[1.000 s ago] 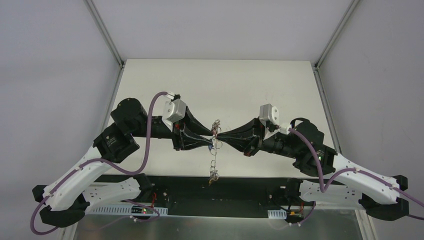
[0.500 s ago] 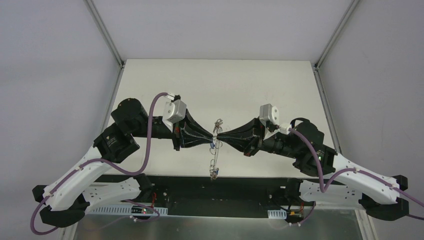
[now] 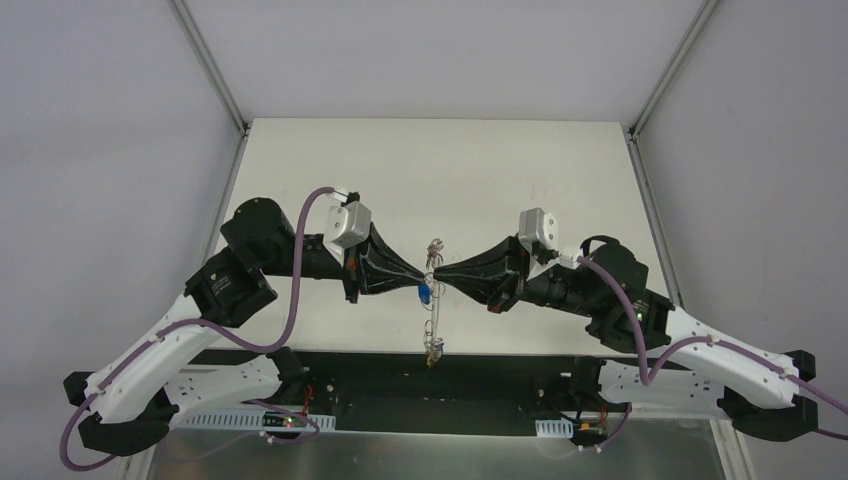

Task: Put the keys on the keyring

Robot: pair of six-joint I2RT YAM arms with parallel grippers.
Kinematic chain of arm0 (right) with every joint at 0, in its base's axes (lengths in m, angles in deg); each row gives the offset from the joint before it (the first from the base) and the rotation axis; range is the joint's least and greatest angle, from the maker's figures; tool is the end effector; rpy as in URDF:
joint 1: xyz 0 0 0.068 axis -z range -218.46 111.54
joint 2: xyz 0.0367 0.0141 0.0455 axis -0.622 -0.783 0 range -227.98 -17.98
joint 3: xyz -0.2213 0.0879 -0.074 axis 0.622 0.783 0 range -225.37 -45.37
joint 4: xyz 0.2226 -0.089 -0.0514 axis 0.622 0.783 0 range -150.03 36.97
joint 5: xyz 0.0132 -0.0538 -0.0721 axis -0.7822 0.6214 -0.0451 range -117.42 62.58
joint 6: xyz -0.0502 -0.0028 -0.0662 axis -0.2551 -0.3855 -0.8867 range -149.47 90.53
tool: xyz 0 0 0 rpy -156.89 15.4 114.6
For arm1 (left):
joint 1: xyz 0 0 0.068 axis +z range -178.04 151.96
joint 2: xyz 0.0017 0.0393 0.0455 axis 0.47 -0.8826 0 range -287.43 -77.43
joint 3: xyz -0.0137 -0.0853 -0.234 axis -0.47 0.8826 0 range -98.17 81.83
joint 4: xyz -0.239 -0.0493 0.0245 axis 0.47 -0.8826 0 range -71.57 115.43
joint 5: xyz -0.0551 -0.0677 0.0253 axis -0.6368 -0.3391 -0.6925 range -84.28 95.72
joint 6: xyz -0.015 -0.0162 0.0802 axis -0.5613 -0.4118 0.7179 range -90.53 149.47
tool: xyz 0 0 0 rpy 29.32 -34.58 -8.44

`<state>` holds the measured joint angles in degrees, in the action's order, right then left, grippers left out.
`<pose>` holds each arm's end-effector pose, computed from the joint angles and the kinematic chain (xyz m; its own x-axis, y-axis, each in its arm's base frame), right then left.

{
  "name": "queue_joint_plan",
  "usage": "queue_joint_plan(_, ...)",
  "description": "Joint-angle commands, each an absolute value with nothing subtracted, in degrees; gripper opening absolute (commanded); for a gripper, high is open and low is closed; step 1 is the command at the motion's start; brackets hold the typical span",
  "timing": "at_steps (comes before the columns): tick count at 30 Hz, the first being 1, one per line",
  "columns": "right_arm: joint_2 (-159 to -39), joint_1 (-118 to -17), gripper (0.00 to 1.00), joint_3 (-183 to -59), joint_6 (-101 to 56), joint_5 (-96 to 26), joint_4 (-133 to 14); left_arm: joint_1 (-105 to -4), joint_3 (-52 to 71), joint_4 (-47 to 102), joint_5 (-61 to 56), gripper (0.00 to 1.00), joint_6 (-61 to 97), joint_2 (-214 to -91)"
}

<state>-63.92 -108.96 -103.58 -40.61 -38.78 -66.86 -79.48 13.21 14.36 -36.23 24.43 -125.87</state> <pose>0.0534 0.1933 0.4402 0.2977 0.2733 -0.9147 -0.9466 0.2087 -0.2458 0.0744 -0.1712 0.4480 0.0111 -0.1187 -0.9929 0.9978 -0.0632 0.0187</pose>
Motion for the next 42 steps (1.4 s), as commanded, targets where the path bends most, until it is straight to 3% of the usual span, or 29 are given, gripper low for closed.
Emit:
queue_joint_plan(1,-63.56,-109.3,0.0,-105.66,-39.81,-39.55,-73.13,-79.82,12.9,14.98,-37.9,0.01,25.2,-125.9)
queue_joint_plan(18,-62.64,-109.31,0.0,-95.46,-41.45,-38.19,-93.63,-79.9,11.78,15.93,-40.54,0.0,24.92,-128.4)
queue_joint_plan(24,-63.21,-109.3,0.0,-95.08,-42.51,-37.89,-93.3,-79.96,12.15,16.05,-39.71,0.01,25.2,-127.3)
queue_joint_plan(29,-62.67,-109.3,0.0,-94.68,-42.34,-37.97,-92.2,-79.85,12.79,16.02,-38.0,0.23,25.61,-126.67)
queue_joint_plan(32,-62.19,-109.26,0.0,-94.27,-41.79,-37.91,-91.77,-79.88,12.82,16.02,-37.58,0.31,25.81,-126.57)
queue_joint_plan(42,-59.8,-109.28,0.0,-92.75,-41.0,-36.96,-90.85,-79.9,14.94,14.64,-32.02,0.38,26.72,-123.87)
